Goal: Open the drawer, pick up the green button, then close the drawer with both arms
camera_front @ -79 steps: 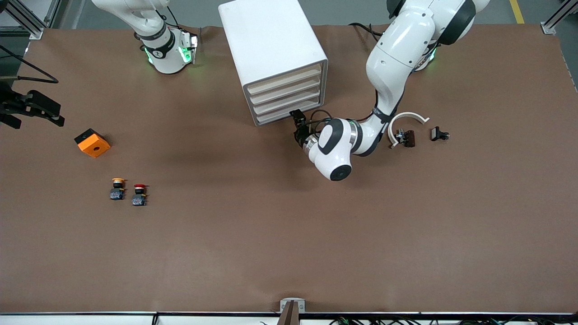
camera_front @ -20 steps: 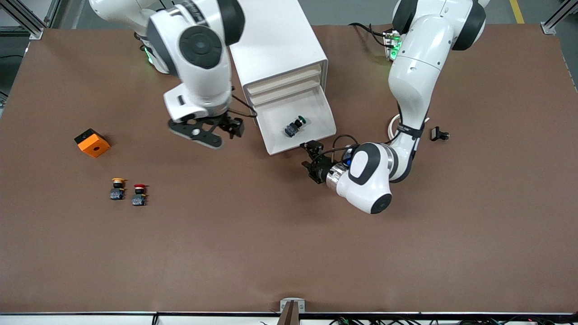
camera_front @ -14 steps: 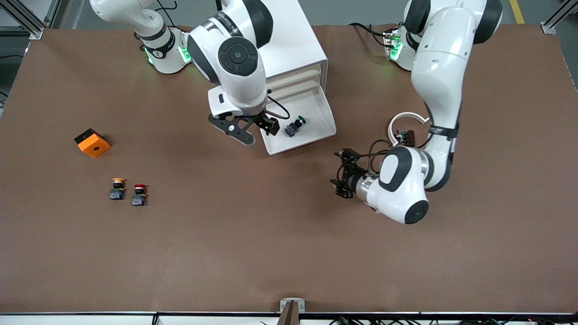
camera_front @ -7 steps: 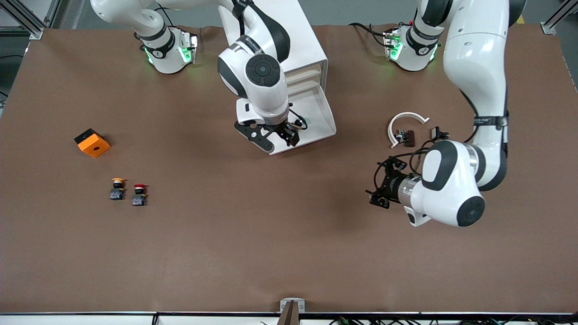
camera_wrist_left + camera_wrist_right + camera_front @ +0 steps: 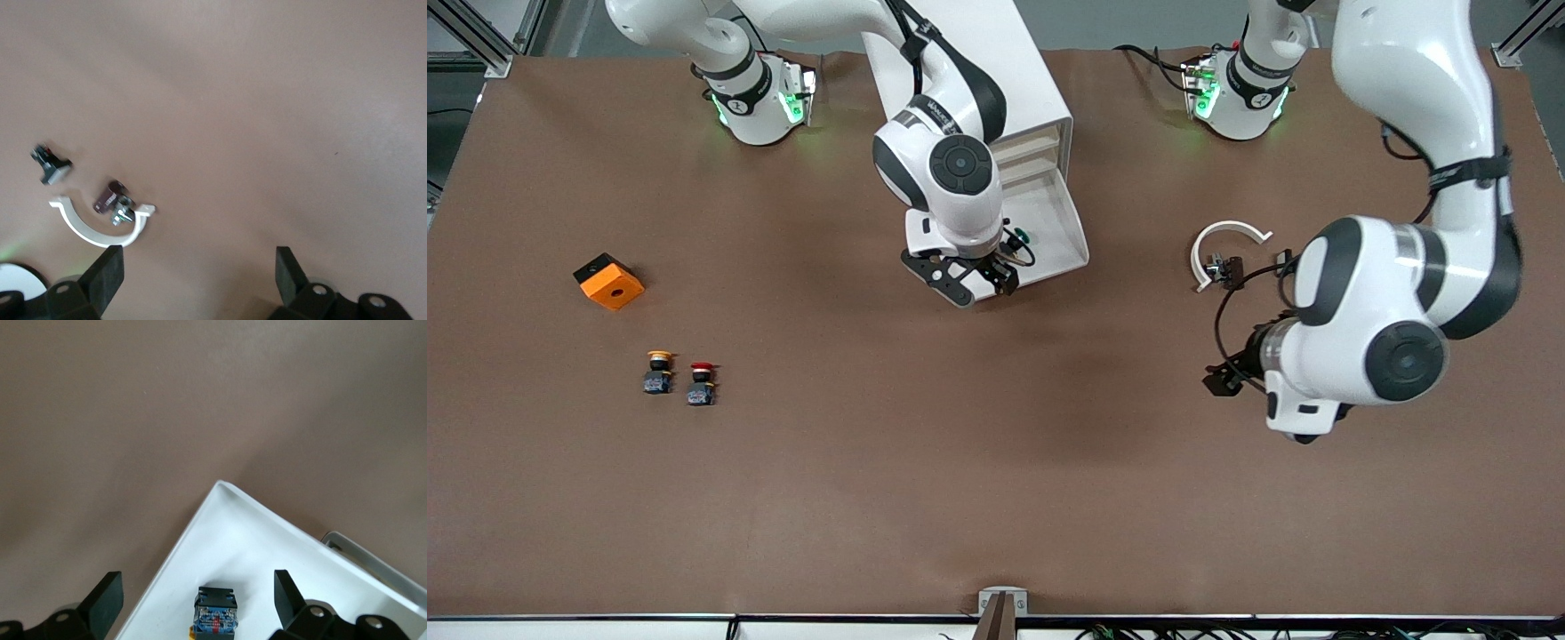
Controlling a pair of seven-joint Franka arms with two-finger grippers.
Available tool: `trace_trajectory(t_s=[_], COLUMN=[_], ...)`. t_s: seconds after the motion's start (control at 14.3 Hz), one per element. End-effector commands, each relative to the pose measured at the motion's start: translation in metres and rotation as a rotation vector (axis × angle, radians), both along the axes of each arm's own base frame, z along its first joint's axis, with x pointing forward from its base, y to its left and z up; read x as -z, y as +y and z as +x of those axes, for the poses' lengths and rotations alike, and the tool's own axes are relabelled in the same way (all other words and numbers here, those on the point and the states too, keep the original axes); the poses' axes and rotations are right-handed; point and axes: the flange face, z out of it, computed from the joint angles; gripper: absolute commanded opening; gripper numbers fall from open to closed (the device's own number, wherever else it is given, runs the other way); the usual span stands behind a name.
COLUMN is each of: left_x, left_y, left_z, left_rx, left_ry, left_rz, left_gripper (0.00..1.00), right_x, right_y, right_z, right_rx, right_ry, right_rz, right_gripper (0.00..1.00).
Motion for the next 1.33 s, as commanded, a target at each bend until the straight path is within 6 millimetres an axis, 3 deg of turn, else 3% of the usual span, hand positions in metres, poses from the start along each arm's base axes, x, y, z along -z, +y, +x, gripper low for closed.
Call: trace_trajectory(t_s=[0.0, 0.28, 0.56, 0.84, 0.98, 1.26], left_x=[-0.033, -0.064, -0.087, -0.090, -0.074, -0.026], left_y=[0.020, 0.048, 0.058, 0.065, 0.050, 0.005], left_z=[-0.012, -0.018, -0.034, -0.072, -0.086, -0.087], left_rx=[0.136, 0.281, 0.358, 0.415, 0.445, 0.492], left_ry=[-0.032, -0.079, -0.150, -0.241, -0.262, -0.236], left_rz=[-0.009, -0.041, -0.070, -0.074, -0.083, -0.094], left_gripper=[1.00, 1.00, 1.00, 1.00, 1.00, 1.00], right_x=[0.008, 0.026, 0.046, 0.063, 0.067, 0.070], right_y=[0.017, 0.027, 0.030, 0.036, 0.040, 0.042], right_z=[-0.020, -0.035, -0.040, -0.047, -0.048, -0.051], right_rx=[0.035, 0.033, 0.025, 0.014, 0.010, 0.004], right_ry=[0.017, 0.052, 0.068, 0.071, 0.060, 0.062], right_rz=[0.003, -0.002, -0.027, -0.033, -0.023, -0.026], right_gripper=[1.00, 1.00, 1.00, 1.00, 1.00, 0.53])
